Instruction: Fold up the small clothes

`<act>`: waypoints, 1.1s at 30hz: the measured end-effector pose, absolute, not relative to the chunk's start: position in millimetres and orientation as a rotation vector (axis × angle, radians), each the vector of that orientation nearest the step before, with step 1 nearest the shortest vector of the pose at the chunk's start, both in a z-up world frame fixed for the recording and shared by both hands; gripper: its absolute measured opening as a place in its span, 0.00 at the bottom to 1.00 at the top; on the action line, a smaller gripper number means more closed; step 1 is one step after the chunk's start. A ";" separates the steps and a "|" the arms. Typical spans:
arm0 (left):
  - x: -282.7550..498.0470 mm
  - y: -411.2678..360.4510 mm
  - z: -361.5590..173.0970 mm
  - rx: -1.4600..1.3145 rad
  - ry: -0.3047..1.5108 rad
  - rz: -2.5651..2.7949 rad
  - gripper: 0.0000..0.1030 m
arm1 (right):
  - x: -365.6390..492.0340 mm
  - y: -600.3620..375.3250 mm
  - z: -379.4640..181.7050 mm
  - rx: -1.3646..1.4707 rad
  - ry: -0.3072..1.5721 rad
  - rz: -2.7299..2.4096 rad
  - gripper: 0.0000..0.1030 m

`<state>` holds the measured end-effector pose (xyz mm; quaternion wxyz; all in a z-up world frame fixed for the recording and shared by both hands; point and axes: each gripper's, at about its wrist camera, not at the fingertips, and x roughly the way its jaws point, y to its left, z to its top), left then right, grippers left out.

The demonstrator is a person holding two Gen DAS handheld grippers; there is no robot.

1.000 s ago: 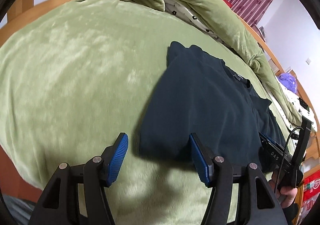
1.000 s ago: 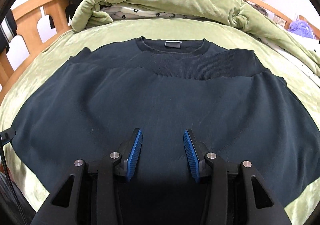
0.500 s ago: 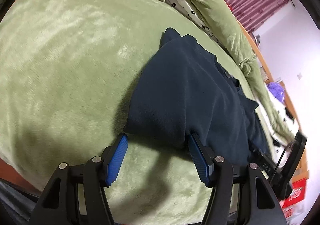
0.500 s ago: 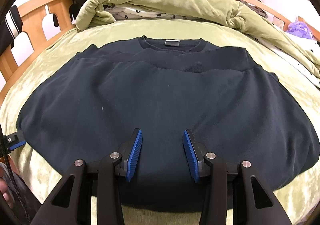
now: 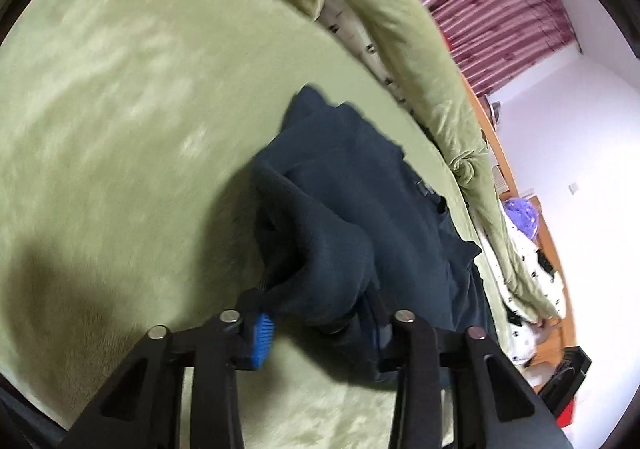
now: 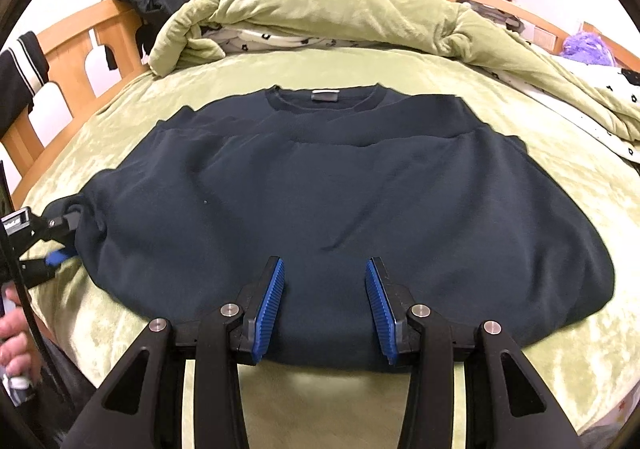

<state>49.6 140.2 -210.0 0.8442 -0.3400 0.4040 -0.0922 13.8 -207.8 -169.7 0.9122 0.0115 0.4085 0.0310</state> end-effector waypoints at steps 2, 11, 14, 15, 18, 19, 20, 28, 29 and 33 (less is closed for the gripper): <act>48.2 125.6 -188.7 -0.643 0.797 -0.202 0.21 | 8.4 -218.0 -166.1 0.032 0.834 0.054 0.41; 49.4 49.7 -103.4 -0.419 0.649 -0.320 0.15 | -6.7 -288.9 -141.3 0.113 0.792 -0.013 0.39; 51.7 4.6 -86.2 -0.333 0.626 -0.394 0.14 | -13.7 -314.9 -127.9 0.127 0.758 -0.047 0.39; 52.4 -9.0 -83.2 -0.316 0.628 -0.422 0.14 | -16.1 -322.0 -124.4 0.129 0.749 -0.057 0.39; 54.6 -49.7 -82.6 -0.273 0.650 -0.494 0.14 | -26.2 -346.5 -114.6 0.135 0.722 -0.098 0.39; 56.7 -64.7 -85.1 -0.255 0.666 -0.521 0.14 | -30.0 -354.1 -112.7 0.138 0.716 -0.113 0.39; 58.5 -81.9 -90.2 -0.231 0.683 -0.547 0.14 | -34.2 -361.9 -111.2 0.143 0.710 -0.128 0.39; 55.3 -149.8 -150.9 -0.133 0.834 -0.629 0.14 | -52.3 -398.1 -115.1 0.162 0.714 -0.203 0.39; 54.4 -152.8 -158.2 -0.120 0.850 -0.625 0.14 | -52.9 -398.7 -117.0 0.159 0.718 -0.206 0.39; 54.4 -151.9 -164.1 -0.109 0.885 -0.636 0.16 | -50.1 -393.6 -123.9 0.158 0.740 -0.197 0.39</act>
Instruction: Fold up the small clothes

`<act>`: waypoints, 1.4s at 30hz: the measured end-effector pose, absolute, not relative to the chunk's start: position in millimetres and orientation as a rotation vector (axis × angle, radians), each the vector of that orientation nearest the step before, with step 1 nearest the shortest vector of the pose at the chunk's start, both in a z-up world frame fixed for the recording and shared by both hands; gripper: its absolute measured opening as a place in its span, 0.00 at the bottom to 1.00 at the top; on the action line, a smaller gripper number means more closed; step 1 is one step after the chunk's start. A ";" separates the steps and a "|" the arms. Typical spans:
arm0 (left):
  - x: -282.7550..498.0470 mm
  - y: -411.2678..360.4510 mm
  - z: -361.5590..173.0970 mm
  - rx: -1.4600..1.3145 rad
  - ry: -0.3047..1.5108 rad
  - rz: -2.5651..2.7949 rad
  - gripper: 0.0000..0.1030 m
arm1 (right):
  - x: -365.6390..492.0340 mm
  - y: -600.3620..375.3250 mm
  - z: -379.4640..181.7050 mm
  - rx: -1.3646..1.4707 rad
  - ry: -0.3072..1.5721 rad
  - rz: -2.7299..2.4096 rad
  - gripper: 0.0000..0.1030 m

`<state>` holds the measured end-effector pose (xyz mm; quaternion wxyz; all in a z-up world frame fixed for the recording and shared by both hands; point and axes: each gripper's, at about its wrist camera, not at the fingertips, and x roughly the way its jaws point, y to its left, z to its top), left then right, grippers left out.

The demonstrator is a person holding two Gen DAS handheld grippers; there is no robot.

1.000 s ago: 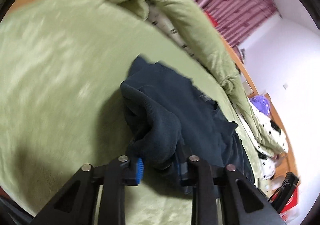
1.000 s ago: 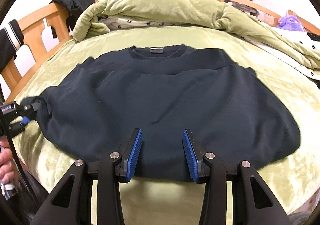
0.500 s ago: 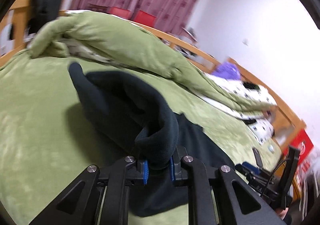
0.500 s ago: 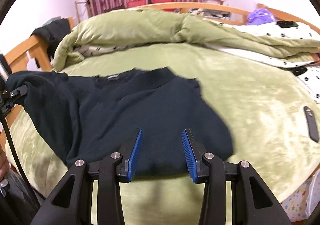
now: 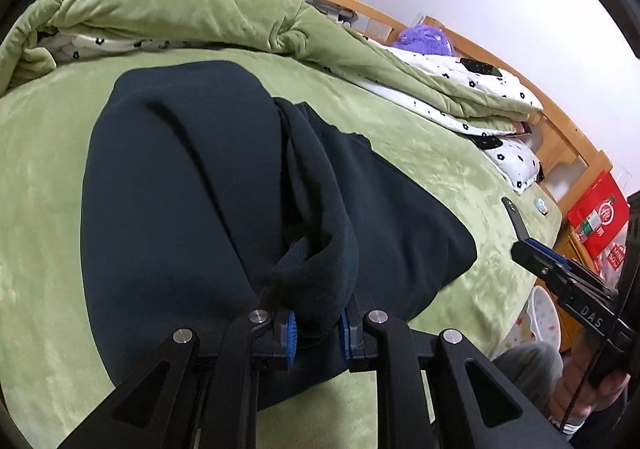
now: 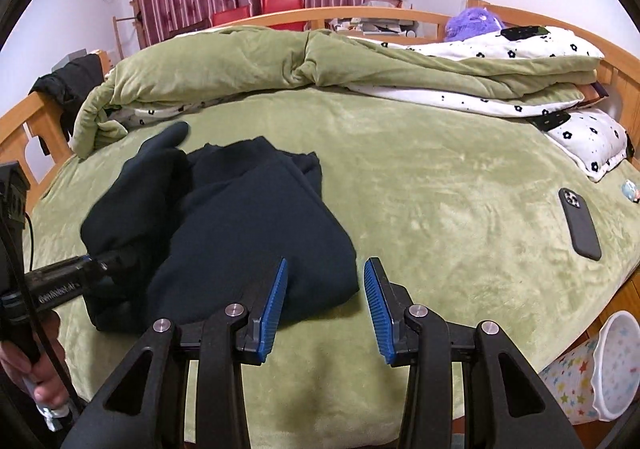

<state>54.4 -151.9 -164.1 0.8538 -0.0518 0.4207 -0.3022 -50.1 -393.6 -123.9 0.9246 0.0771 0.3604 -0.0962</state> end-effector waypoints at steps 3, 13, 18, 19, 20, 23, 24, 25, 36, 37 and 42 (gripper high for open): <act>53.7 -146.5 -156.4 -0.118 0.894 -0.649 0.25 | -42.7 -383.5 -124.0 0.157 0.745 -0.174 0.39; 45.4 -88.4 -135.2 -0.139 0.830 -0.567 0.52 | -19.4 -319.3 -100.4 0.140 0.692 -0.038 0.55; 55.6 -43.2 -140.4 -0.155 0.829 -0.428 0.52 | -5.7 -294.3 -107.8 0.160 0.701 0.011 0.62; 58.0 -37.0 -141.7 -0.155 0.832 -0.405 0.52 | -0.4 -289.6 -113.5 0.162 0.714 0.010 0.62; 60.4 -30.6 -143.5 -0.152 0.833 -0.376 0.52 | 3.3 -288.0 -117.6 0.163 0.722 0.004 0.63; 66.9 -17.1 -149.2 -0.164 0.833 -0.329 0.52 | 19.4 -286.7 -137.5 0.191 0.765 -0.018 0.63; 68.6 -14.3 -150.5 -0.173 0.835 -0.323 0.52 | 24.0 -287.9 -143.6 0.212 0.780 -0.014 0.63; 69.3 -11.3 -152.0 -0.178 0.836 -0.317 0.52 | 30.0 -289.5 -150.0 0.241 0.793 -0.004 0.63; 85.0 -6.9 -162.2 -0.119 0.809 -0.201 0.52 | 81.2 -280.1 -164.1 0.338 0.785 0.043 0.22; 86.0 -6.8 -163.5 -0.108 0.810 -0.184 0.52 | 80.5 -276.9 -156.9 0.305 0.756 0.056 0.20; 95.2 -7.3 -178.6 -0.066 0.835 -0.106 0.53 | 56.2 -281.7 -111.7 0.218 0.578 0.112 0.15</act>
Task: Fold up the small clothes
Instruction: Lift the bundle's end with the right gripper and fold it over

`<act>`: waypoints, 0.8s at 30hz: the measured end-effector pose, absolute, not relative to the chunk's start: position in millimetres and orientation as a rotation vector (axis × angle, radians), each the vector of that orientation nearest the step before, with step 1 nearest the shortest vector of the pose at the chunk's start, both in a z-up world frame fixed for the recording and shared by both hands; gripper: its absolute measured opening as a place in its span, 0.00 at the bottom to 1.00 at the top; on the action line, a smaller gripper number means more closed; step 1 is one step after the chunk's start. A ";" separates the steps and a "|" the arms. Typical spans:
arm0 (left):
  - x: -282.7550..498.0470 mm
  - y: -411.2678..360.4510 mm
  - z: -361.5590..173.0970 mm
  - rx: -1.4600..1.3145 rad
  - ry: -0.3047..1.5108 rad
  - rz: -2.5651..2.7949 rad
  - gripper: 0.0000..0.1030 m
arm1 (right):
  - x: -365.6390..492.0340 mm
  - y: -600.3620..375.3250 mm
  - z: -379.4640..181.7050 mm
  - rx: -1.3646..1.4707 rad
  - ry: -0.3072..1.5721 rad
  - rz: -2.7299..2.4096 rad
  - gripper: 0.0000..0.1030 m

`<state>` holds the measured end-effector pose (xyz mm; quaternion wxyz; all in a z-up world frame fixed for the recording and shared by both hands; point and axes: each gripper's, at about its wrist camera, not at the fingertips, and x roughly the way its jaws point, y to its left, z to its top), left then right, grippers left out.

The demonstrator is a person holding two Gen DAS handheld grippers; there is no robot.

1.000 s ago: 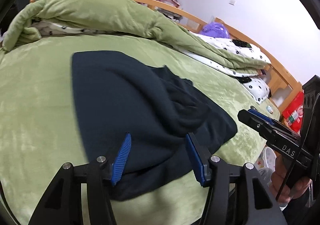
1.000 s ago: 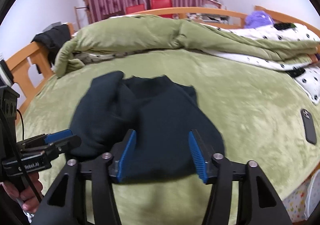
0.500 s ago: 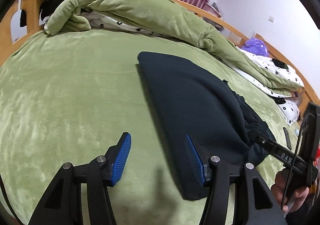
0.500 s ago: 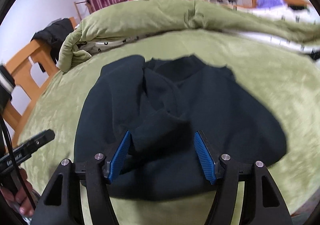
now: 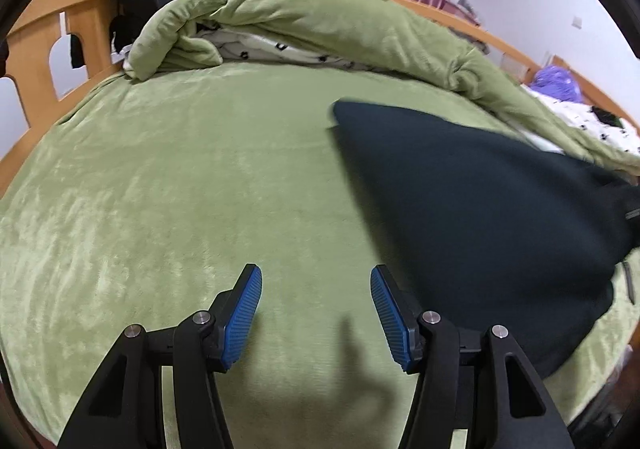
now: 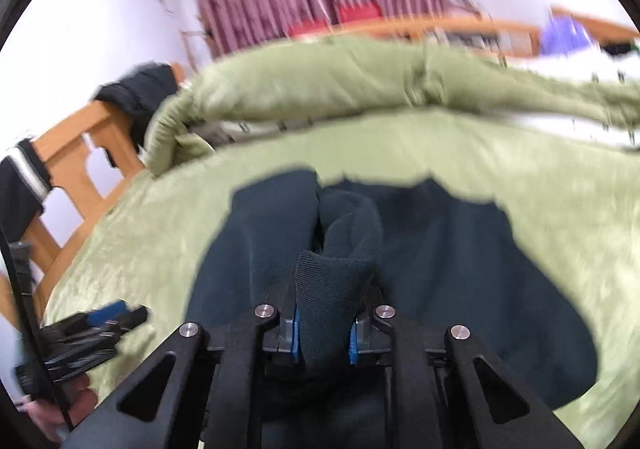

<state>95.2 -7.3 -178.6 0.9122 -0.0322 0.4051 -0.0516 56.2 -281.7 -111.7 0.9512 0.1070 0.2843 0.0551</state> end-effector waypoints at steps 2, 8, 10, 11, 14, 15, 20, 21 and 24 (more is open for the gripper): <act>96.7 -7.6 -185.4 -0.051 0.846 -0.078 0.53 | 44.4 -290.7 -100.1 0.215 0.546 0.104 0.15; 93.5 -6.5 -196.6 -0.023 0.853 -0.031 0.53 | 3.5 -336.1 -96.9 0.225 0.485 0.004 0.15; 94.1 -5.4 -199.7 -0.033 0.861 -0.028 0.53 | -4.4 -352.9 -117.0 0.237 0.551 -0.074 0.15; 94.2 -5.0 -201.2 -0.039 0.868 -0.032 0.53 | -5.5 -358.3 -128.1 0.237 0.596 -0.109 0.15; 94.2 -7.2 -203.6 -0.037 0.877 -0.044 0.53 | -1.1 -376.7 -171.8 0.285 0.776 -0.176 0.16; 93.8 -8.4 -203.7 -0.032 0.877 -0.048 0.53 | 0.6 -380.1 -179.1 0.296 0.815 -0.166 0.19; 91.9 -12.3 -199.7 -0.044 0.866 -0.080 0.53 | -11.7 -390.5 -144.4 0.310 0.693 -0.183 0.45; 91.9 -13.3 -199.0 -0.051 0.867 -0.091 0.53 | -13.8 -389.2 -135.6 0.292 0.661 -0.183 0.47; 91.7 -20.1 -192.1 -0.082 0.870 -0.152 0.53 | -0.5 -383.2 -116.0 0.235 0.615 -0.147 0.47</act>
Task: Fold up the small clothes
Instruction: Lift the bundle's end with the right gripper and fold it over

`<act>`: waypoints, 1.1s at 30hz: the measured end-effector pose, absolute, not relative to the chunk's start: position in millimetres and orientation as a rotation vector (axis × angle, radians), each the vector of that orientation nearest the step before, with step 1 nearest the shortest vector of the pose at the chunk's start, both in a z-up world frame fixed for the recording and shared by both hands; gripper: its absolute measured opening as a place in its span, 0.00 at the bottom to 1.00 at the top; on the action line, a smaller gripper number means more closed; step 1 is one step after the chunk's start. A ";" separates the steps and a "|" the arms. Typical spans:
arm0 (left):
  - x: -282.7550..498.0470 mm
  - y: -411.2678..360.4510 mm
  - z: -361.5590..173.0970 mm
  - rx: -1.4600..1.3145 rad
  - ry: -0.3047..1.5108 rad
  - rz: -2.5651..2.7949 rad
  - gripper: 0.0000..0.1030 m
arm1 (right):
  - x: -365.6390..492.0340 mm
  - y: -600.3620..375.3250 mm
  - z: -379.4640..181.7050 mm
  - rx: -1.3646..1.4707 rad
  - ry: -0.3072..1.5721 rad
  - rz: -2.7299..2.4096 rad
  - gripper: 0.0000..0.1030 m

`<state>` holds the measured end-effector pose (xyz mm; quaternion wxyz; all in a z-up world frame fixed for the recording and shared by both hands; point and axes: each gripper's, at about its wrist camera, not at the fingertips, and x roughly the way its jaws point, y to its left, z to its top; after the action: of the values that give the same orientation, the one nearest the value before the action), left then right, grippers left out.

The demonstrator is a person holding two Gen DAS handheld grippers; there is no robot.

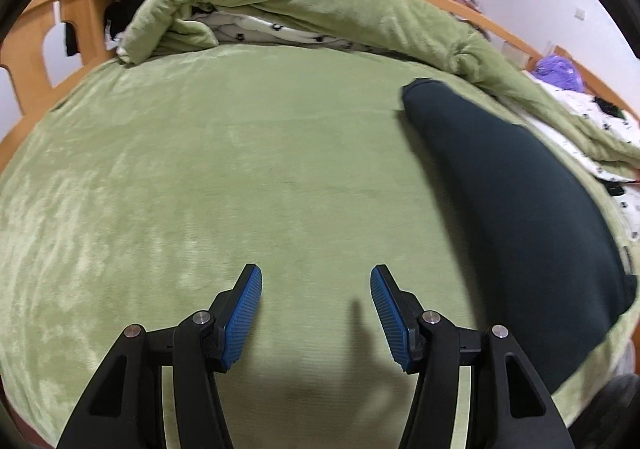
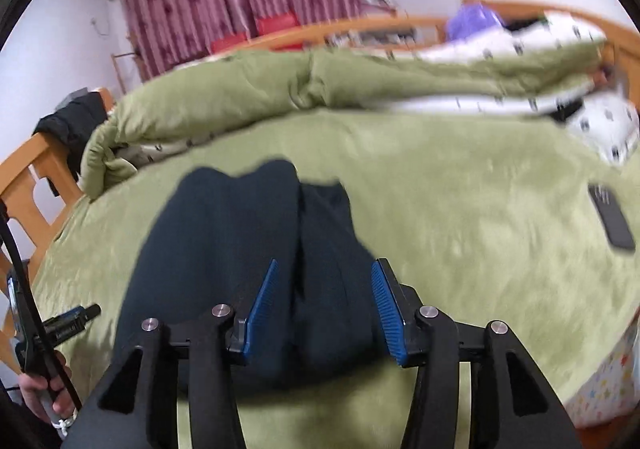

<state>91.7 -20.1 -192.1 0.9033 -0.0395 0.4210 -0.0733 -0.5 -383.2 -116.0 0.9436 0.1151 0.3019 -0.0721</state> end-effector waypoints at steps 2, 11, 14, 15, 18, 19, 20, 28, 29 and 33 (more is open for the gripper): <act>90.6 -27.5 -184.7 -0.079 0.857 -0.184 0.53 | 19.3 -376.4 -114.8 0.205 0.639 -0.102 0.47; 91.6 -50.5 -166.5 -0.081 0.834 -0.240 0.53 | 68.8 -370.5 -166.1 0.243 0.786 0.065 0.09; 91.9 -53.3 -162.7 -0.096 0.824 -0.251 0.53 | 39.2 -397.3 -130.9 0.299 0.587 0.062 0.08; 92.6 -55.1 -162.1 -0.101 0.824 -0.255 0.53 | 38.8 -399.5 -129.9 0.273 0.600 0.023 0.08; 97.5 -66.2 -160.2 -0.120 0.834 -0.283 0.53 | 58.0 -406.4 -167.4 0.195 0.794 -0.089 0.08; 97.3 -69.7 -159.3 -0.121 0.835 -0.288 0.53 | 64.8 -409.4 -186.0 0.217 0.871 -0.095 0.09; 94.8 -75.7 -156.3 -0.122 0.832 -0.306 0.53 | 66.0 -410.3 -197.4 0.228 0.893 -0.099 0.09; 71.6 -95.8 -140.6 -0.091 0.810 -0.402 0.53 | 42.8 -398.7 -172.6 0.144 0.798 -0.123 0.25; 67.8 -97.4 -141.0 -0.092 0.818 -0.411 0.53 | 43.0 -397.9 -179.4 0.142 0.835 -0.111 0.25; 51.5 -105.1 -145.6 -0.083 0.827 -0.449 0.53 | 23.4 -403.3 -163.3 0.189 0.778 -0.114 0.25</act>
<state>51.5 -105.1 -145.6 0.8905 -0.0400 0.3983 -0.2164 23.4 -403.3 -163.3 0.9193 0.0921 0.3786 -0.0553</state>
